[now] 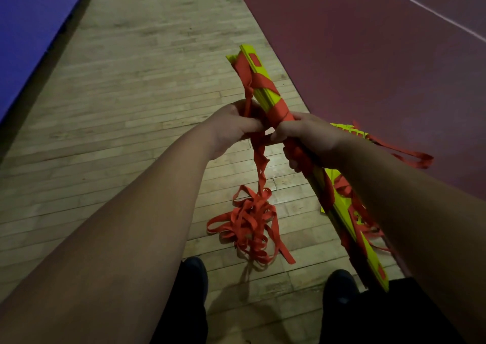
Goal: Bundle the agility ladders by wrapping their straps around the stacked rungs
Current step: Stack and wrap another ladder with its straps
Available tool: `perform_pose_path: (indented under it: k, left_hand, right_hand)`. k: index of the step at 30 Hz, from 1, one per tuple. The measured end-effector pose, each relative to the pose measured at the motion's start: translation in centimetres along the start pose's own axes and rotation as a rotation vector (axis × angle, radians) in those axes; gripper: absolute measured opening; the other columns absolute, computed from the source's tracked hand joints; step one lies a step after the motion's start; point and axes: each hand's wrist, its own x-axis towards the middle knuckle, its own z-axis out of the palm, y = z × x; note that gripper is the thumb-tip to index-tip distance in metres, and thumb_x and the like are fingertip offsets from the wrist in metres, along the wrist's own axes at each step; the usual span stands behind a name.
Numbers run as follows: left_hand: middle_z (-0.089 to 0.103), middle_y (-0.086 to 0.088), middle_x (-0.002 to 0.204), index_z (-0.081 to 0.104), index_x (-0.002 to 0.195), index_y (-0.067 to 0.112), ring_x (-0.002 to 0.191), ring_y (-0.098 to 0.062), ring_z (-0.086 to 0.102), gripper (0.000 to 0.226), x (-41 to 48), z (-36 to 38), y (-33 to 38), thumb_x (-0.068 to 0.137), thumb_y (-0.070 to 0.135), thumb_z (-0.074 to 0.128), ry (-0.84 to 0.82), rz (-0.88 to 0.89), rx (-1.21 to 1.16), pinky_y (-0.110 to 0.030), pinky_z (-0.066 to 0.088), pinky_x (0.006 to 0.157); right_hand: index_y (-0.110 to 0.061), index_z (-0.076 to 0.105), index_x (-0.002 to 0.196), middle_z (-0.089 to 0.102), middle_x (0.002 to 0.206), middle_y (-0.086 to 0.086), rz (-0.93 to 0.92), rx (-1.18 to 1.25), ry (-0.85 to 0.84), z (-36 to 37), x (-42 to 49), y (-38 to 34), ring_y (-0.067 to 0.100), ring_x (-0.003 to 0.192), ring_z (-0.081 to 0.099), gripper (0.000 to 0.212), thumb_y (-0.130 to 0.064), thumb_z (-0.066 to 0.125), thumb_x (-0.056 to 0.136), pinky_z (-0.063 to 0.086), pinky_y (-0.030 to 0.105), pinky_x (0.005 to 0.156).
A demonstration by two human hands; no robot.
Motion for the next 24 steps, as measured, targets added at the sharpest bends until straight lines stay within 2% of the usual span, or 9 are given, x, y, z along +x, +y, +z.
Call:
perform_pose_path:
  k: [4,8,9,11,13,16,19,22,24]
  left_hand:
    - [0.083,-0.009,0.108,0.077,0.114,0.009,0.110,-0.027,0.078,0.040,0.1,-0.1,0.0,0.076,0.020,0.084,0.065,-0.021,0.100,-0.052,0.056,0.110]
    - [0.083,-0.002,0.098,0.077,0.112,0.015,0.094,-0.018,0.081,0.025,-0.3,-0.4,0.4,0.091,0.027,0.086,0.110,-0.065,0.112,-0.043,0.059,0.102]
    - [0.082,0.001,0.092,0.077,0.113,0.016,0.087,-0.016,0.080,0.027,-0.4,-0.4,0.5,0.093,0.032,0.085,0.115,-0.084,0.104,-0.039,0.060,0.095]
    - [0.077,0.003,0.078,0.076,0.113,0.015,0.074,-0.015,0.075,0.033,-0.5,-0.5,0.6,0.092,0.038,0.086,0.106,-0.147,0.068,-0.036,0.062,0.085]
    - [0.075,0.002,0.075,0.076,0.112,0.012,0.067,-0.017,0.072,0.040,-0.6,-0.5,0.5,0.089,0.041,0.088,0.082,-0.208,0.059,-0.039,0.063,0.084]
    - [0.076,0.003,0.077,0.076,0.113,0.010,0.062,-0.015,0.068,0.042,-0.9,-0.7,0.4,0.090,0.044,0.087,0.085,-0.246,0.108,-0.039,0.067,0.081]
    - [0.081,-0.002,0.088,0.075,0.115,0.011,0.067,-0.017,0.072,0.031,-1.1,-0.9,0.6,0.100,0.038,0.078,0.083,-0.248,0.057,-0.037,0.066,0.077]
    - [0.083,-0.008,0.097,0.073,0.117,0.012,0.084,-0.024,0.079,0.023,-1.0,-1.2,0.5,0.108,0.032,0.067,0.070,-0.236,0.014,-0.043,0.063,0.091]
    - [0.083,-0.009,0.102,0.072,0.119,0.013,0.091,-0.026,0.080,0.019,-1.0,-1.4,0.3,0.112,0.026,0.059,0.026,-0.222,0.033,-0.047,0.061,0.097]
  right_hand:
    - [-0.016,0.060,0.118,0.066,0.077,0.006,0.003,0.014,0.035,0.1,0.1,0.1,0.026,0.060,0.063,0.024,-0.015,0.068,0.095,0.056,0.038,0.057]
    - [-0.023,0.060,0.120,0.079,0.083,-0.005,-0.033,0.004,0.082,0.3,0.5,0.4,0.028,0.063,0.064,0.026,-0.018,0.069,0.096,0.057,0.036,0.055]
    - [-0.026,0.060,0.120,0.081,0.092,-0.003,-0.040,0.011,0.106,0.4,0.6,0.5,0.029,0.063,0.064,0.027,-0.020,0.071,0.095,0.057,0.037,0.055]
    - [-0.030,0.061,0.118,0.076,0.105,0.010,-0.040,0.015,0.177,0.3,1.0,0.7,0.031,0.063,0.066,0.032,-0.025,0.077,0.092,0.058,0.038,0.056]
    - [-0.030,0.060,0.118,0.064,0.100,0.017,-0.034,0.015,0.254,0.3,1.3,1.0,0.032,0.063,0.067,0.038,-0.027,0.083,0.088,0.060,0.040,0.057]
    - [-0.031,0.059,0.121,0.060,0.096,0.017,-0.032,0.000,0.287,0.3,1.5,1.2,0.032,0.067,0.068,0.044,-0.027,0.086,0.086,0.062,0.039,0.058]
    - [-0.032,0.060,0.119,0.063,0.096,0.016,-0.038,-0.007,0.289,0.2,1.5,1.2,0.033,0.068,0.069,0.045,-0.025,0.087,0.084,0.061,0.038,0.057]
    - [-0.029,0.061,0.118,0.077,0.100,0.014,-0.043,0.048,0.237,0.0,1.3,1.0,0.031,0.067,0.070,0.037,-0.023,0.083,0.089,0.060,0.038,0.057]
    - [-0.024,0.061,0.118,0.079,0.095,0.011,-0.048,0.102,0.200,0.0,1.2,0.9,0.028,0.063,0.068,0.029,-0.020,0.077,0.094,0.057,0.036,0.054]
